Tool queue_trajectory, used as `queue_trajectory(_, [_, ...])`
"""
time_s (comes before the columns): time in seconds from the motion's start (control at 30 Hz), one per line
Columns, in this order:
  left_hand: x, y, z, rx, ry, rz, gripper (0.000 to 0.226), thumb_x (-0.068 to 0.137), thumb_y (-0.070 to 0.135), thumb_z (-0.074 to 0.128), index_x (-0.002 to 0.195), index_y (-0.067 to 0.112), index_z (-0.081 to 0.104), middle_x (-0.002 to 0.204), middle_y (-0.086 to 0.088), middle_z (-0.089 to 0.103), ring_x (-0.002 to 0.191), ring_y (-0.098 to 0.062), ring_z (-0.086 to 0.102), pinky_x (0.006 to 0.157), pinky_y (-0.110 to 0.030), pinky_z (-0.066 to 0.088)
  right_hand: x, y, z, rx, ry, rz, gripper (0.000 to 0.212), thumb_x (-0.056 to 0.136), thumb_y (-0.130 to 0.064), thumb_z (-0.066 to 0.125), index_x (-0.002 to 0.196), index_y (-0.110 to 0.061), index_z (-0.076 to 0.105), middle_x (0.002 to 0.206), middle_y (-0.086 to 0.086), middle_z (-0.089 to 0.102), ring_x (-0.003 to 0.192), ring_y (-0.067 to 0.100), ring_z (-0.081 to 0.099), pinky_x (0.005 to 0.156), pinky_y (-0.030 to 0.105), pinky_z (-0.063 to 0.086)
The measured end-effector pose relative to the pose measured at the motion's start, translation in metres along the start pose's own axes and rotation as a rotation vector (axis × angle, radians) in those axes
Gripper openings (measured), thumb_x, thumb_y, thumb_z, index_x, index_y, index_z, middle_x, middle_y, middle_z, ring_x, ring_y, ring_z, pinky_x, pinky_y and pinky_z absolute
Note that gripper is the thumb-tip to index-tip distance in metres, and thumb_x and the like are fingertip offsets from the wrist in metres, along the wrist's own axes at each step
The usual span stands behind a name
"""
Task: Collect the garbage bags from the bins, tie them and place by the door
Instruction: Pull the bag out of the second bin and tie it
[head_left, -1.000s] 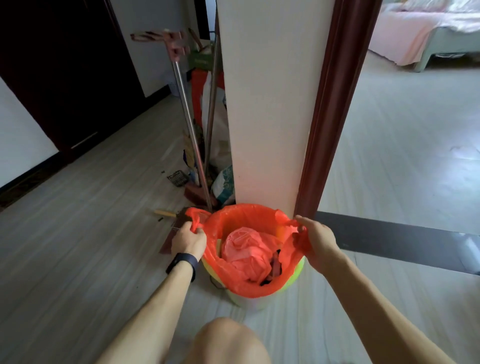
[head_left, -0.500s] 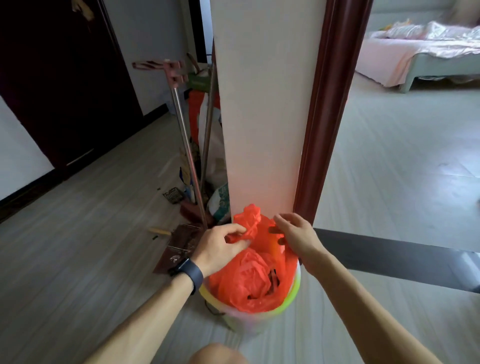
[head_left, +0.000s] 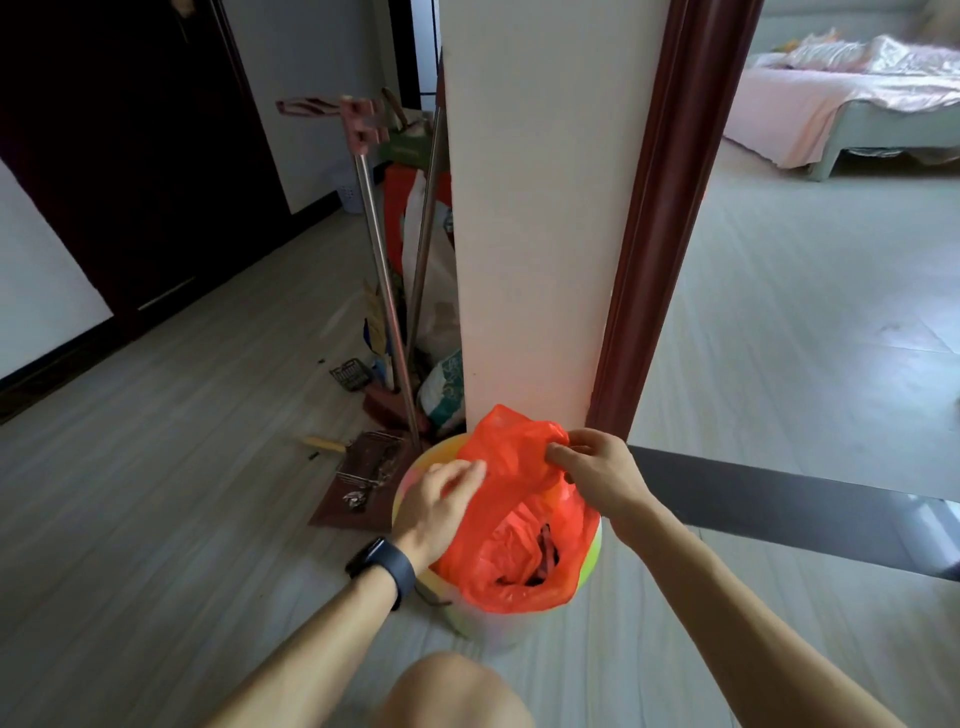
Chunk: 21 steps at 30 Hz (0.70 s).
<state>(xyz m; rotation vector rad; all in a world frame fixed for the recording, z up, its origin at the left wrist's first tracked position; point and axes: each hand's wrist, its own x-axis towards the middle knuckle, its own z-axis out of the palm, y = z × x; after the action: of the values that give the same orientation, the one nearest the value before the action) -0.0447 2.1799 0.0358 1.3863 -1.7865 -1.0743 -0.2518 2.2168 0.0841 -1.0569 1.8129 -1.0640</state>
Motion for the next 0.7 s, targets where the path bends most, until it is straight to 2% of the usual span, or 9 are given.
queue_trajectory(0.1, [-0.005,-0.037,0.006,0.310,0.177,-0.142,0.033,0.098,0.038,0.049,0.123,0.019,0.061,0.135,-0.010,0.052,0.124,-0.029,0.050,0.100,-0.036,0.039,0.005,-0.007,-0.004,-0.089,0.019,-0.101,0.015,0.088,-0.029,0.063,0.098,-0.026,0.073,0.089,-0.004,0.074,0.084,0.016,0.068,0.076,0.034,0.056])
queue_trajectory(0.17, [-0.011,-0.060,0.010,0.449,0.088,-0.322,0.059,0.098,0.029,0.048,0.152,0.021,0.027,0.154,-0.016,0.031,0.130,-0.033,0.046,0.103,-0.038,0.040,0.010,-0.020,-0.008,-0.166,0.056,-0.189,0.013,0.086,-0.030,0.061,0.092,-0.027,0.073,0.084,-0.006,0.073,0.080,0.016,0.068,0.072,0.034,0.054])
queue_trajectory(0.23, [-0.015,-0.075,0.014,0.313,-0.032,-0.505,0.082,0.097,0.022,0.046,0.155,0.028,-0.011,0.148,-0.015,0.042,0.100,-0.025,0.062,0.080,-0.035,0.053,0.016,-0.040,-0.013,-0.205,0.107,-0.268,0.013,0.086,-0.027,0.058,0.087,-0.027,0.072,0.076,-0.009,0.072,0.074,0.013,0.067,0.067,0.030,0.051])
queue_trajectory(0.3, [-0.013,-0.078,0.018,0.119,-0.046,-0.614,0.087,0.098,0.017,0.041,0.148,0.037,-0.027,0.145,-0.013,0.048,0.080,-0.020,0.064,0.057,-0.032,0.058,0.022,-0.064,-0.018,-0.222,0.162,-0.335,0.016,0.086,-0.024,0.057,0.088,-0.027,0.072,0.077,-0.012,0.070,0.077,0.014,0.067,0.071,0.032,0.053])
queue_trajectory(0.37, [-0.008,-0.072,0.022,-0.059,0.001,-0.687,0.081,0.101,0.017,0.033,0.146,0.044,-0.027,0.152,-0.013,0.038,0.095,-0.033,0.067,0.059,-0.040,0.062,0.027,-0.088,-0.022,-0.220,0.211,-0.388,0.018,0.088,-0.024,0.056,0.095,-0.026,0.072,0.082,-0.013,0.068,0.085,0.019,0.068,0.078,0.035,0.055])
queue_trajectory(0.47, [-0.002,-0.065,0.026,-0.163,0.019,-0.713,0.080,0.101,0.012,0.031,0.147,0.047,-0.024,0.157,-0.013,0.029,0.112,-0.044,0.059,0.078,-0.056,0.058,0.031,-0.118,-0.031,-0.200,0.305,-0.456,0.020,0.089,-0.024,0.055,0.098,-0.027,0.072,0.079,-0.020,0.062,0.089,0.017,0.067,0.079,0.031,0.052])
queue_trajectory(0.53, [0.000,-0.067,0.027,-0.165,-0.016,-0.710,0.083,0.101,0.011,0.036,0.147,0.046,-0.024,0.159,-0.012,0.025,0.122,-0.044,0.052,0.080,-0.053,0.058,0.029,-0.133,-0.041,-0.131,0.357,-0.492,0.019,0.088,-0.024,0.054,0.096,-0.028,0.070,0.080,-0.020,0.063,0.087,0.016,0.068,0.081,0.036,0.056])
queue_trajectory(0.6, [0.006,-0.068,0.025,-0.023,-0.078,-0.675,0.081,0.101,0.018,0.041,0.153,0.031,-0.020,0.162,-0.012,0.018,0.135,-0.040,0.041,0.090,-0.045,0.052,0.026,-0.146,-0.051,-0.056,0.381,-0.510,0.022,0.088,-0.023,0.052,0.099,-0.027,0.070,0.083,-0.016,0.066,0.084,0.020,0.070,0.081,0.045,0.059])
queue_trajectory(0.7, [0.022,-0.055,0.015,0.221,-0.097,-0.505,0.062,0.097,0.019,0.047,0.153,0.015,0.023,0.156,-0.015,0.033,0.140,-0.033,0.037,0.112,-0.041,0.035,0.018,-0.164,-0.072,0.007,0.433,-0.535,0.023,0.089,-0.022,0.051,0.102,-0.026,0.069,0.084,-0.016,0.065,0.082,0.020,0.071,0.081,0.045,0.059])
